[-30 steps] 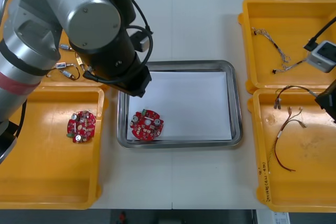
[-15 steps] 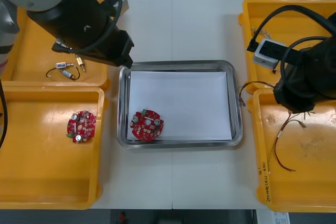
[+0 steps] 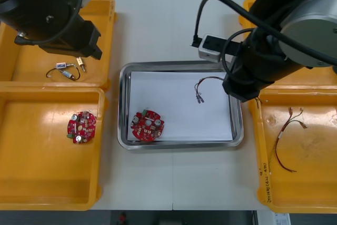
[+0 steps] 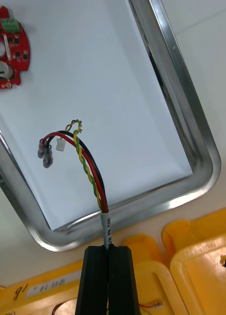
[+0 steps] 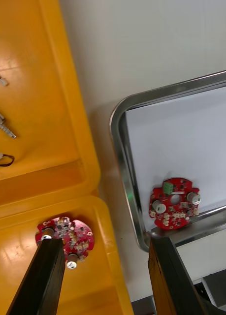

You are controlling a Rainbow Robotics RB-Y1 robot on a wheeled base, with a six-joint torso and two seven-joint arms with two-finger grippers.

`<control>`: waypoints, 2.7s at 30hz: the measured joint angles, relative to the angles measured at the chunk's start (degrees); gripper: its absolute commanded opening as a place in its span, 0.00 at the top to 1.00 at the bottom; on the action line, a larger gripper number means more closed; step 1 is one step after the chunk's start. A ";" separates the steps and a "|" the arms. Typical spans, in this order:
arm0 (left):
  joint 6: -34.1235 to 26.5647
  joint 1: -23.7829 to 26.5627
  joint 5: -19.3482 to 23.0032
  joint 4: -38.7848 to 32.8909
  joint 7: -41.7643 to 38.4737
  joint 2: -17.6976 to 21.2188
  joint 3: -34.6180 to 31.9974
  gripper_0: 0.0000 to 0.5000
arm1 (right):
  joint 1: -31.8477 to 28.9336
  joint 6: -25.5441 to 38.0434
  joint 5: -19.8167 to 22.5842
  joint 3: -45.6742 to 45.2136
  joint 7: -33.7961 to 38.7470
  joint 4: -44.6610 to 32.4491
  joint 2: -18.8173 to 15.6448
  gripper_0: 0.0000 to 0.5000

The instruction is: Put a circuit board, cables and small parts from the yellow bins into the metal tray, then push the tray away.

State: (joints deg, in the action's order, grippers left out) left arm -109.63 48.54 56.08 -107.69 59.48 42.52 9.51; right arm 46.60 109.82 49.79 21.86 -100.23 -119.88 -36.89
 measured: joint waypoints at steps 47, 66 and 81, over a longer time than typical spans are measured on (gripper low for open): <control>12.85 -1.83 -12.35 23.21 11.48 3.74 -2.90 0.00 | 4.24 -19.78 -10.75 31.10 -14.70 11.91 3.33 1.00; 26.61 -1.93 -15.99 33.29 11.51 2.79 2.77 0.00 | 3.07 -23.32 -13.69 33.76 -16.08 15.52 2.50 0.86; 30.06 -1.96 -17.11 36.19 11.52 0.90 8.91 0.00 | 2.99 -24.06 -14.07 33.76 -16.08 15.54 2.48 0.00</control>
State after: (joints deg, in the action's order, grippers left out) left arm -79.56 46.57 38.98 -71.50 70.99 43.42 18.42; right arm 49.58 85.76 35.72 55.62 -116.31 -104.33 -34.41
